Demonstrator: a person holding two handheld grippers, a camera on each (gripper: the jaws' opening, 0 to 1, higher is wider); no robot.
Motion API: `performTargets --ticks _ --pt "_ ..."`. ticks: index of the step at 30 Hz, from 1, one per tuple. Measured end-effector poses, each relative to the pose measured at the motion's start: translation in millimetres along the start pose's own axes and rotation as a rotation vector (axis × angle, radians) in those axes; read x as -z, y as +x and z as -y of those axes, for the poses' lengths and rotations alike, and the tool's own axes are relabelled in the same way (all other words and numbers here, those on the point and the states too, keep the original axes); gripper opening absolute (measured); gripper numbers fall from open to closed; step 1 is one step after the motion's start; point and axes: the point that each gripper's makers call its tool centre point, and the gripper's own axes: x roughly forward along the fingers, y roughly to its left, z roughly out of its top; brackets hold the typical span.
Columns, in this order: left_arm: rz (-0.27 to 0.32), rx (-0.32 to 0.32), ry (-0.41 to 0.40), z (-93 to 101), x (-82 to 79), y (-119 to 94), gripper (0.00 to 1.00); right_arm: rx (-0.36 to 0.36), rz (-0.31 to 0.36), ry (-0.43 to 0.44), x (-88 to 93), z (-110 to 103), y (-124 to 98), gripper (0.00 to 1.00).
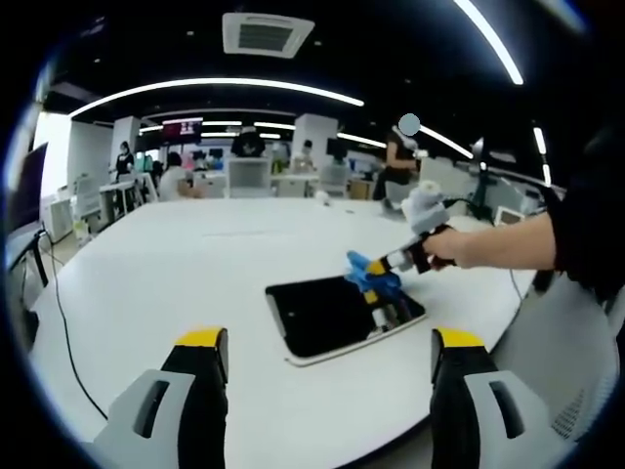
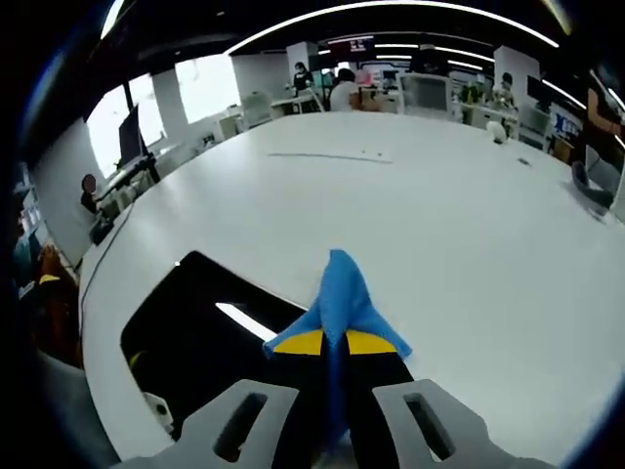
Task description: Wipe the mirror surface with the cleaning cloth until all visible marks leave the cleaned area.
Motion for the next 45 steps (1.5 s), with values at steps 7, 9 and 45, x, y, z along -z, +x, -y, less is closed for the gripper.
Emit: performTargets --ticks 7,9,45 --pt "0.004 -0.001 -0.001 -0.4 -0.7 -0.1 0.85 0.003 0.02 0.003 -3.0 2.4 2.7 0.01" --pt "0.006 -0.003 -0.003 -0.8 -1.0 -0.3 0.85 0.006 0.018 -0.003 -2.3 0.2 1.9 0.01" --pt "0.007 0.006 -0.014 0.7 -1.4 0.5 0.84 0.013 0.125 0.046 -30.3 12.0 -33.3 0.01"
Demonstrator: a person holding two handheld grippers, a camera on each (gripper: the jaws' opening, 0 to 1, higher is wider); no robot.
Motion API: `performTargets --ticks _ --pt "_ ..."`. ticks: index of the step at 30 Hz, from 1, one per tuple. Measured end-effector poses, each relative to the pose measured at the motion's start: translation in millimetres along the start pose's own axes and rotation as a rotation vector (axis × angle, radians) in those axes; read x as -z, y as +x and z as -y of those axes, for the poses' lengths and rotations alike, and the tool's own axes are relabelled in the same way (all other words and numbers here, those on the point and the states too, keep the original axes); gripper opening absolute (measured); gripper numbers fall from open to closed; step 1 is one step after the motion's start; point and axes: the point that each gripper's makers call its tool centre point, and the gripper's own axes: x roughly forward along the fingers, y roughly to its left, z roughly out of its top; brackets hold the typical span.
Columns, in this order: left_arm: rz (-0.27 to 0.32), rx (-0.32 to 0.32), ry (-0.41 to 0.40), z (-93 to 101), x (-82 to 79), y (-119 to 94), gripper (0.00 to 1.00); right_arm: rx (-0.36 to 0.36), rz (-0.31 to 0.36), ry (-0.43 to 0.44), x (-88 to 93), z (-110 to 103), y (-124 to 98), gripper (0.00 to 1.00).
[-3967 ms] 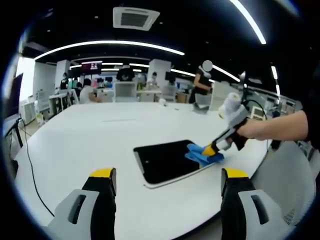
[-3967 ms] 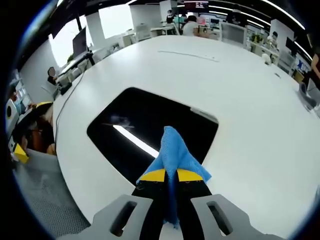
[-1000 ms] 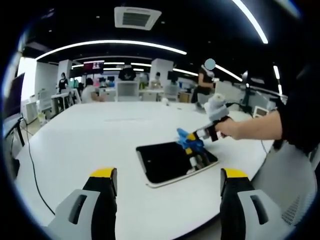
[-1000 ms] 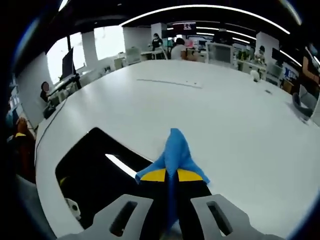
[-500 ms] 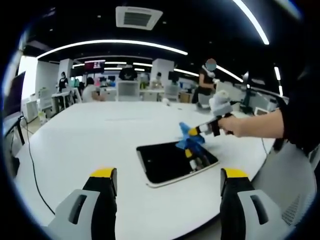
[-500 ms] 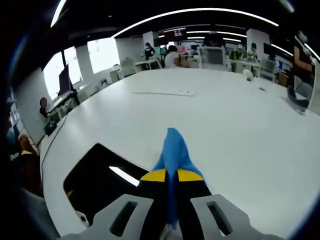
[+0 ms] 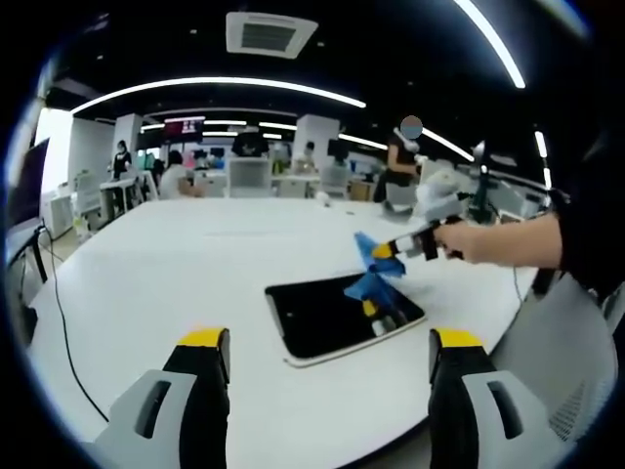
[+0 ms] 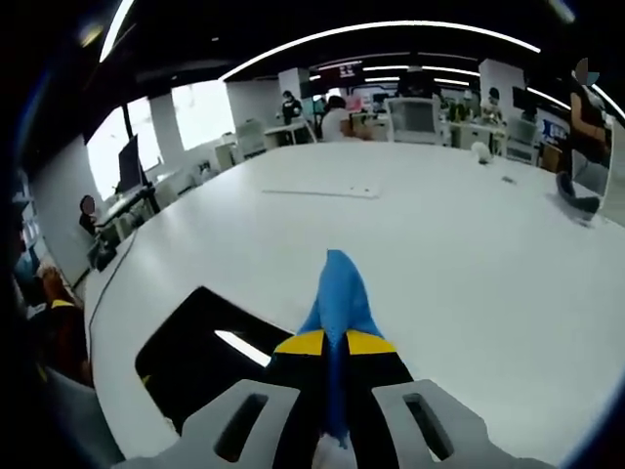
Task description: Wipe the mirror surface with the cleaning cloth until all visible marks leave the cleaned area.
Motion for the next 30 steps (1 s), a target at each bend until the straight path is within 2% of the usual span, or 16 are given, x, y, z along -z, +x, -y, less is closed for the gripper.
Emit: performTargets --ticks 8,14,19,26,30 --pt "-0.004 0.001 0.003 0.3 0.6 0.0 0.84 0.002 0.013 0.005 -4.7 5.9 -13.7 0.01" --pt "-0.007 0.003 0.008 1.2 1.1 0.3 0.84 0.006 0.055 0.004 -18.2 11.4 -32.6 0.01" --pt "-0.009 0.005 0.006 1.8 1.5 0.4 0.84 0.023 0.089 0.008 -19.8 15.6 -53.3 0.01" --pt "-0.018 0.015 0.01 3.8 3.1 0.9 0.84 0.056 0.094 0.024 -4.9 34.2 -82.0 0.01" --pt "-0.015 0.018 0.01 4.2 2.5 0.6 0.84 0.078 0.068 0.049 16.2 30.6 -101.7 0.01"
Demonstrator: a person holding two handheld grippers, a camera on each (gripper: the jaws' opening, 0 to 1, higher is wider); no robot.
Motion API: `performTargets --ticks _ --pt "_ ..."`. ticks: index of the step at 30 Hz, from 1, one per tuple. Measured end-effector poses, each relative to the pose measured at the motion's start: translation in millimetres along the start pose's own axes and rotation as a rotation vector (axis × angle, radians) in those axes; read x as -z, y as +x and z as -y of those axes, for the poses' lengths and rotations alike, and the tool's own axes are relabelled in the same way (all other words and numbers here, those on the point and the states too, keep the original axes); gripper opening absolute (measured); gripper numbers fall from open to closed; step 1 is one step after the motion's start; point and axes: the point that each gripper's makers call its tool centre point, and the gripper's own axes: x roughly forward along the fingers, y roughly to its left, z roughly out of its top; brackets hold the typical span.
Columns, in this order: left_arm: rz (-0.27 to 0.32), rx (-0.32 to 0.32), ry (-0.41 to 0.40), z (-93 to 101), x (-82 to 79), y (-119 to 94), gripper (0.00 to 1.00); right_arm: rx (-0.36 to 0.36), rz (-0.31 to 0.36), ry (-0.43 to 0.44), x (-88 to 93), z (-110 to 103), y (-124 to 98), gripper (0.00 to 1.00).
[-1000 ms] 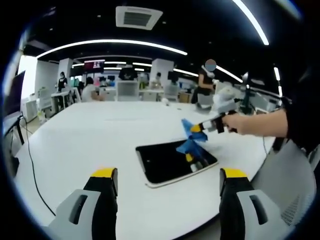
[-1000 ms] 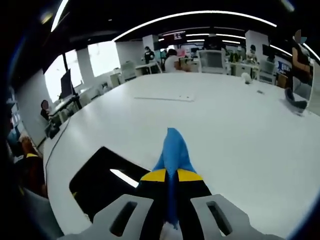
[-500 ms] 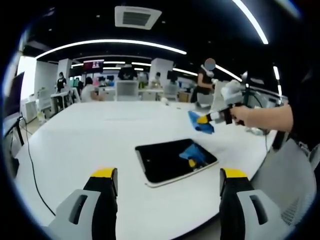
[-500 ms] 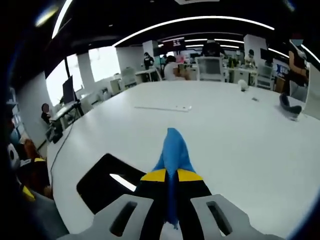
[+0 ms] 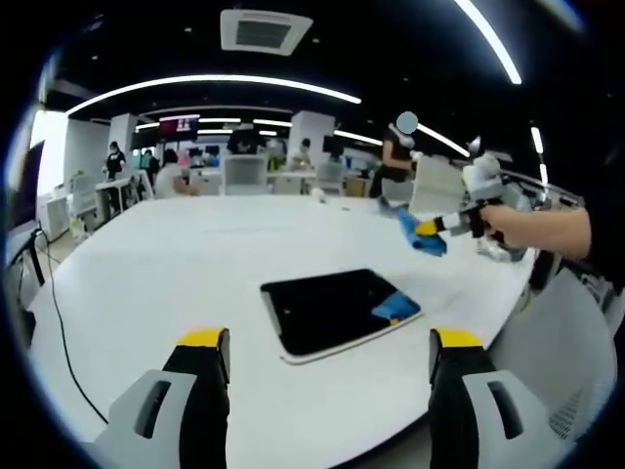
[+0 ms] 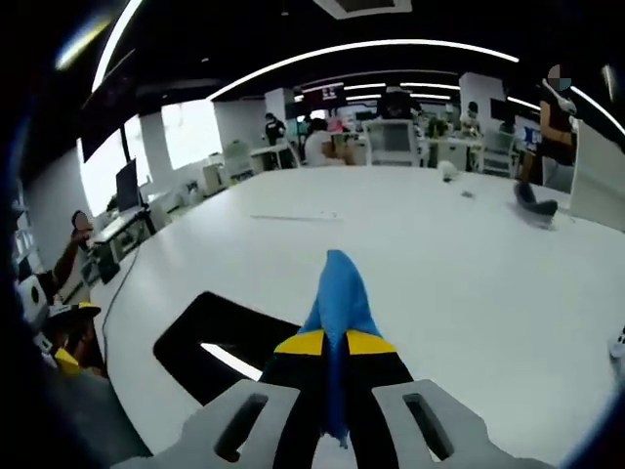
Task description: Wipe the mirror surface with the cleaning cloth until all visible marks leave the cleaned area.
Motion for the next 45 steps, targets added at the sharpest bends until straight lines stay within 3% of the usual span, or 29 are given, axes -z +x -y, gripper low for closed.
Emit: performTargets --ticks 5,15,25,32,39,45 --pt "-0.001 0.002 -0.002 0.0 0.3 -0.1 0.84 0.002 -0.035 0.014 21.7 -4.0 -9.4 0.01" --pt "-0.006 -0.002 -0.002 -0.4 1.8 -0.7 0.84 -0.018 -0.125 -0.023 58.9 -8.6 -0.8 0.01" --pt "-0.007 -0.001 -0.002 -0.4 2.0 -0.9 0.84 -0.036 -0.18 -0.045 79.2 -2.5 11.8 0.01" --pt "-0.006 -0.002 -0.003 -0.7 1.6 -1.2 0.84 -0.069 -0.245 -0.072 96.6 -12.4 14.7 0.02" --pt "-0.005 -0.002 -0.002 -0.4 1.2 -1.2 0.84 -0.077 -0.225 -0.069 93.9 -14.1 13.5 0.09" --pt "-0.006 0.004 -0.004 0.6 1.4 -0.9 0.84 -0.083 -0.176 -0.057 81.4 -15.6 6.8 0.11"
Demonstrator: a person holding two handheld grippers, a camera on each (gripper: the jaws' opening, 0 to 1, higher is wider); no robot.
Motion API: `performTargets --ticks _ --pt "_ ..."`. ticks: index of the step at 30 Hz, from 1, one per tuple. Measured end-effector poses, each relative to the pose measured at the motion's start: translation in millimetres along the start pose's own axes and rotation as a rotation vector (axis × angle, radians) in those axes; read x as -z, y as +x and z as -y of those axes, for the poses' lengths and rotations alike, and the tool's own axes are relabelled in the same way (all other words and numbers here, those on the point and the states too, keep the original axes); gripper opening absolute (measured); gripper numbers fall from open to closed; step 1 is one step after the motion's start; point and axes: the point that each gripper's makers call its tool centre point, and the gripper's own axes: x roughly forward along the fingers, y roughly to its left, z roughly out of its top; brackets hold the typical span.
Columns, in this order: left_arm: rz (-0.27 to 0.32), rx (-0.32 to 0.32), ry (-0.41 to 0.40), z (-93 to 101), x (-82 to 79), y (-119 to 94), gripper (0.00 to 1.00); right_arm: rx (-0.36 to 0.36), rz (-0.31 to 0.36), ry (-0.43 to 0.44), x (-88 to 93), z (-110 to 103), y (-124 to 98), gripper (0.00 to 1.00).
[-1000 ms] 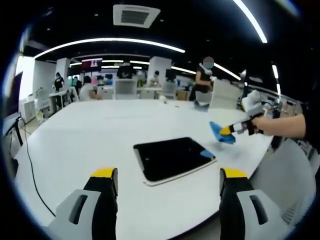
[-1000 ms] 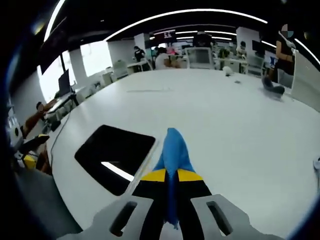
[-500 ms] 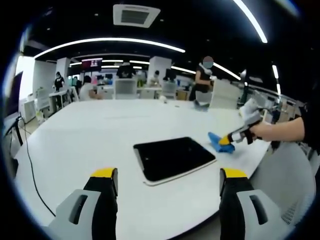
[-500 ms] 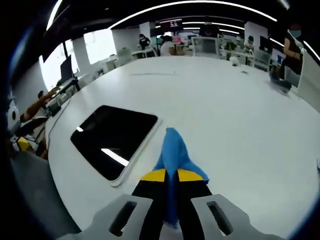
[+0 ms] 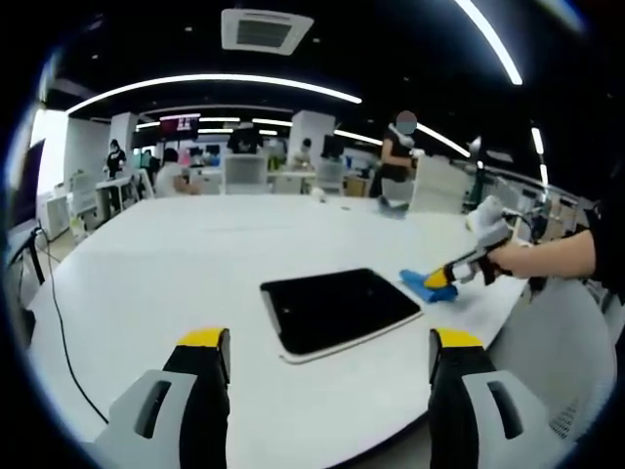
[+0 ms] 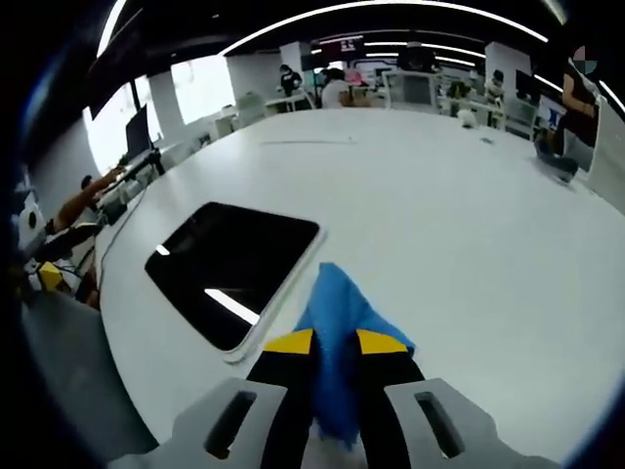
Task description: Wipe the mirror surface with the cleaning cloth until all visible marks leave the cleaned area.
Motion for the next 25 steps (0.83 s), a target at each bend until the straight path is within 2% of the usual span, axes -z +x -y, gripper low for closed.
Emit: performTargets --ticks 10,12,15,20,25 --pt "-0.012 0.001 0.004 -0.1 1.9 0.2 0.84 -0.013 0.035 0.025 -13.1 -5.5 -16.0 0.13" --pt "-0.015 0.003 0.005 0.3 2.3 0.3 0.84 -0.036 0.042 0.022 -18.7 -12.9 -23.1 0.13" --pt "-0.017 0.001 0.006 0.3 2.6 0.2 0.84 -0.029 0.06 -0.02 -27.1 -15.5 -34.2 0.13" --pt "-0.021 0.004 0.01 1.0 3.2 0.5 0.84 -0.025 0.098 -0.028 -37.6 -16.0 -53.9 0.15" --pt "-0.023 -0.002 0.01 -0.1 3.6 0.4 0.84 -0.017 0.123 -0.046 -35.7 -19.0 -72.4 0.19"
